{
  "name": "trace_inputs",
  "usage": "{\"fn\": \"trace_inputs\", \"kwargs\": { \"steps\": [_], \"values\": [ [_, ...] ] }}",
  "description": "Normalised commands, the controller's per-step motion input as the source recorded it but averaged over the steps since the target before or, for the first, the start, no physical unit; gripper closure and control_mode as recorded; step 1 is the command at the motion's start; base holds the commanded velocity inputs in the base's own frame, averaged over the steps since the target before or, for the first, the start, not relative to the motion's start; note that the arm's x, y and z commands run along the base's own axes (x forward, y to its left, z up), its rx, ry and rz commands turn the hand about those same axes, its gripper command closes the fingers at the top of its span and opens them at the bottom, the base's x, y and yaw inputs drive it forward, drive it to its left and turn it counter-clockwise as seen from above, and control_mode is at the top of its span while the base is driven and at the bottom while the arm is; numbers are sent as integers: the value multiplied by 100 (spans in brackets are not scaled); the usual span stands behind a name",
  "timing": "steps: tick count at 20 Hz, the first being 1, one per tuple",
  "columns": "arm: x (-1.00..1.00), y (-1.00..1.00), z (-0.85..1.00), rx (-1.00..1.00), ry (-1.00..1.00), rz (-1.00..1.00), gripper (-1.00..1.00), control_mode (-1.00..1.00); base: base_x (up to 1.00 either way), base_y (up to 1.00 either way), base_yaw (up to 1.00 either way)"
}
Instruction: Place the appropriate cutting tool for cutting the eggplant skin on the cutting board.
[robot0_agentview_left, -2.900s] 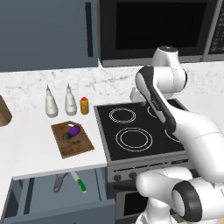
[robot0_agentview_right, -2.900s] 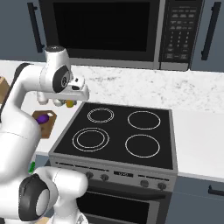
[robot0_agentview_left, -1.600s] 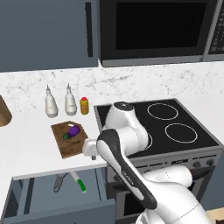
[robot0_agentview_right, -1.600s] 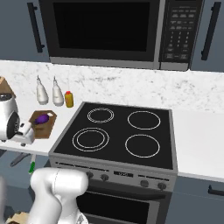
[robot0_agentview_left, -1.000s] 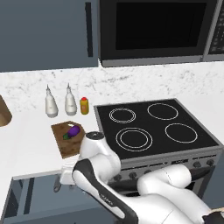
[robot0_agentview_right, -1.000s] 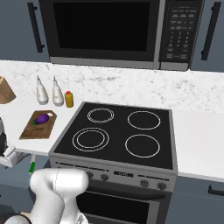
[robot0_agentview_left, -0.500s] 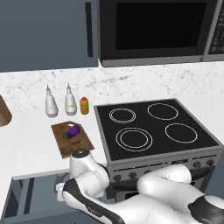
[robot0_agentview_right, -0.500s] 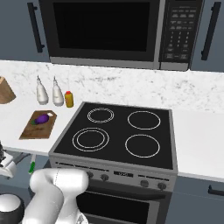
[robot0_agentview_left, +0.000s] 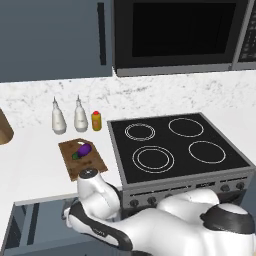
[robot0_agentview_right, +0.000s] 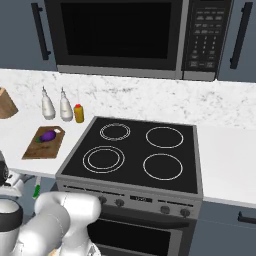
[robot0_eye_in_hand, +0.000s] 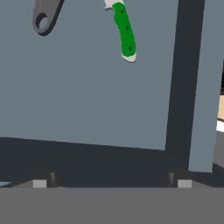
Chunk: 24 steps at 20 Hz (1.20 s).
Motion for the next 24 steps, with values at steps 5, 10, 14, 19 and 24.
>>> {"fn": "trace_inputs", "kwargs": {
  "steps": [5,10,14,19,24],
  "values": [
    [31,14,-53,0,0,9,-100,-100,0,0,0],
    [-14,13,-63,0,0,7,-100,-100,0,0,0],
    [-20,0,-26,1,2,4,-100,-100,0,0,0],
    [-44,1,-4,1,5,1,-100,-100,0,0,0],
    [-69,17,-3,2,8,0,-100,-100,0,0,0]
  ]
}}
